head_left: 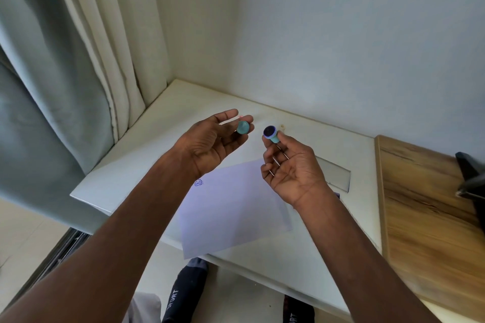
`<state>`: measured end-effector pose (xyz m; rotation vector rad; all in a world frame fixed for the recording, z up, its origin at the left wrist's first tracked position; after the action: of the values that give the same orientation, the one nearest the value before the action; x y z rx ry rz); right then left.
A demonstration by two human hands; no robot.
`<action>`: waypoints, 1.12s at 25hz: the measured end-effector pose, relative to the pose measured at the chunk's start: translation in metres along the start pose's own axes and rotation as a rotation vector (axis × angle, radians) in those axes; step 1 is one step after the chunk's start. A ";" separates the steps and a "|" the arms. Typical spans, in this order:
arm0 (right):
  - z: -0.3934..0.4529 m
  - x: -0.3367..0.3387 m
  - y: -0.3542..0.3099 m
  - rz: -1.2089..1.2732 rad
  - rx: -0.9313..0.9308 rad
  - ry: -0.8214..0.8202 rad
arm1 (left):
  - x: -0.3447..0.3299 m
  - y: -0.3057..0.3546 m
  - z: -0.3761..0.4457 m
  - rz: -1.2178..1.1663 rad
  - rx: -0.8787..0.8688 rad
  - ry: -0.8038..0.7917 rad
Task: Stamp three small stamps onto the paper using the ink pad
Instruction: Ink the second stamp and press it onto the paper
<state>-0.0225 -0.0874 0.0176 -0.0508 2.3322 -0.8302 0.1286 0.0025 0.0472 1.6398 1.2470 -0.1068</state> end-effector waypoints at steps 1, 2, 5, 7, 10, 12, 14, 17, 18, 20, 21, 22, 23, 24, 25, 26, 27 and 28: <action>0.000 0.000 0.000 -0.004 -0.001 -0.001 | 0.000 0.000 0.000 -0.003 -0.004 -0.006; 0.001 0.000 0.001 -0.009 0.000 -0.002 | 0.000 0.001 0.001 0.002 -0.008 -0.010; 0.001 -0.001 0.002 -0.038 0.015 0.011 | 0.001 0.001 0.003 0.031 -0.036 0.009; 0.001 -0.001 0.002 -0.075 0.038 0.033 | 0.003 0.000 0.004 0.066 -0.067 0.034; 0.001 -0.002 0.002 -0.124 0.067 0.060 | 0.004 -0.003 0.007 0.126 -0.111 0.055; 0.001 -0.003 0.002 -0.142 0.076 0.064 | 0.004 -0.005 0.010 0.139 -0.116 0.063; 0.002 -0.003 0.002 -0.147 0.082 0.062 | 0.004 -0.007 0.010 0.175 -0.109 0.057; 0.003 -0.004 0.002 -0.158 0.103 0.064 | 0.003 -0.012 0.010 0.300 -0.122 0.058; 0.003 -0.004 0.002 -0.172 0.113 0.066 | 0.002 -0.014 0.009 0.312 -0.136 0.052; 0.003 -0.004 0.002 -0.222 0.134 0.078 | -0.001 -0.017 0.008 0.331 -0.164 0.039; 0.003 -0.004 0.002 -0.250 0.145 0.089 | -0.002 -0.018 0.008 0.354 -0.177 0.040; 0.003 -0.004 0.001 -0.274 0.156 0.101 | -0.003 -0.019 0.007 0.382 -0.189 0.046; 0.002 -0.004 -0.001 -0.294 0.170 0.110 | -0.003 -0.019 0.007 0.411 -0.201 0.056; 0.002 -0.005 -0.002 -0.314 0.187 0.118 | -0.003 -0.018 0.006 0.440 -0.212 0.066; 0.000 -0.005 -0.003 -0.337 0.207 0.125 | -0.003 -0.018 0.006 0.473 -0.225 0.071; -0.001 -0.006 -0.004 -0.357 0.228 0.132 | -0.003 -0.018 0.004 0.505 -0.236 0.071; -0.002 -0.007 -0.004 -0.372 0.250 0.139 | -0.004 -0.018 0.003 0.531 -0.245 0.065; -0.003 -0.007 -0.006 -0.387 0.270 0.145 | -0.005 -0.017 0.003 0.549 -0.254 0.061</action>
<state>-0.0197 -0.0884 0.0266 -0.3447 2.3562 -1.3741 0.1146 -0.0036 0.0373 1.7081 0.7780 0.4260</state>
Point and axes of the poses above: each hand's wrist, its own z-axis towards the middle knuckle, its own x-axis out of the back of the hand, y = z × x, the point moved 3 cm from there along z, towards the middle knuckle
